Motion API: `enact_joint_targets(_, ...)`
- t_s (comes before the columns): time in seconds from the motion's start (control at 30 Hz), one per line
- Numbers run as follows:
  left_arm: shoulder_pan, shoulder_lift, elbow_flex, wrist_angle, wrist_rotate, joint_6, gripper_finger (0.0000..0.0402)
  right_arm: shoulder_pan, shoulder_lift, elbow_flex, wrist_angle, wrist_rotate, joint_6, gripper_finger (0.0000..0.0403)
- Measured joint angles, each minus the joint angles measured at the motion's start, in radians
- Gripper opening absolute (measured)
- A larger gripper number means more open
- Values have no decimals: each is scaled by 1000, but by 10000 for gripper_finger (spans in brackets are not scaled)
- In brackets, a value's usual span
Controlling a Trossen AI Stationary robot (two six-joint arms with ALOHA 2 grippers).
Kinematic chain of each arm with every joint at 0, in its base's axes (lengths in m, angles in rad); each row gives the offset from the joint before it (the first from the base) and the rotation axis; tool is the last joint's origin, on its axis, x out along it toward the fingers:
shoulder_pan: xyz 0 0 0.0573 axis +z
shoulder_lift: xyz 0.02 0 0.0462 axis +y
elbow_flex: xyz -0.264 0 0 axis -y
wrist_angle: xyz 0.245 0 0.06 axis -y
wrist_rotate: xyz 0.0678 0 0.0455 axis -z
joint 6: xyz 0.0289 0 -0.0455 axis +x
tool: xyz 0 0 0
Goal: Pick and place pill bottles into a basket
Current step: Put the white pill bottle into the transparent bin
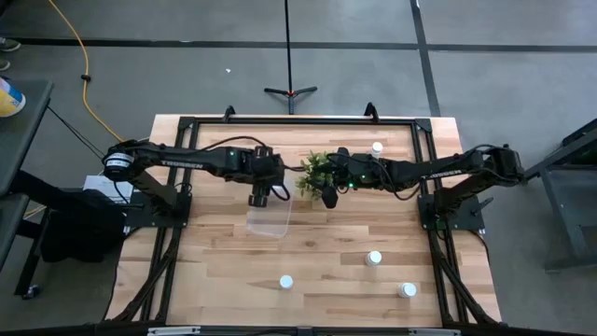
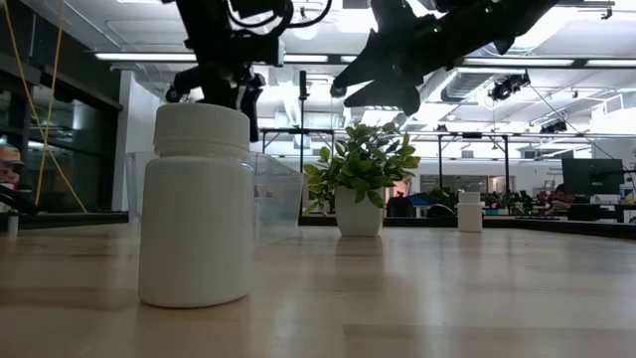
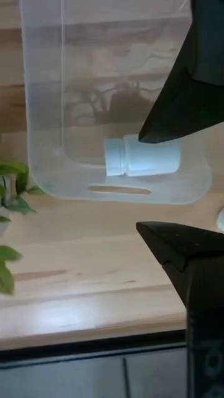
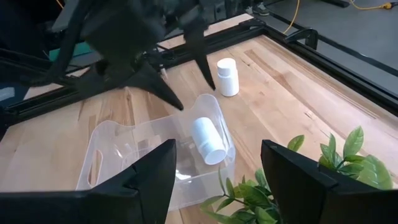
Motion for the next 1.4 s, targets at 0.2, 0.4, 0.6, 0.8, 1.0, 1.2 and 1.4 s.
enact_joint_targets(0.2,98,0,9,-103,45,-128,248,0,0,0,-22,0,5,225)
enact_joint_targets(0.4,227,-55,-31,-97,102,-156,248,0,0,0,-23,0,6,225)
enact_joint_targets(0.6,329,-225,-166,2,106,-180,248,1,0,0,-30,-6,7,224)
enact_joint_targets(0.8,402,-453,-386,257,230,-179,248,0,0,0,-33,-7,7,225)
enact_joint_targets(1.0,426,-639,-612,456,315,-166,248,1,0,0,-37,-7,7,225)
enact_joint_targets(1.2,425,-741,-790,565,300,-209,248,0,0,0,-38,-6,3,224)
enact_joint_targets(1.4,424,-766,-847,696,140,-308,248,0,0,0,-48,-6,0,225)
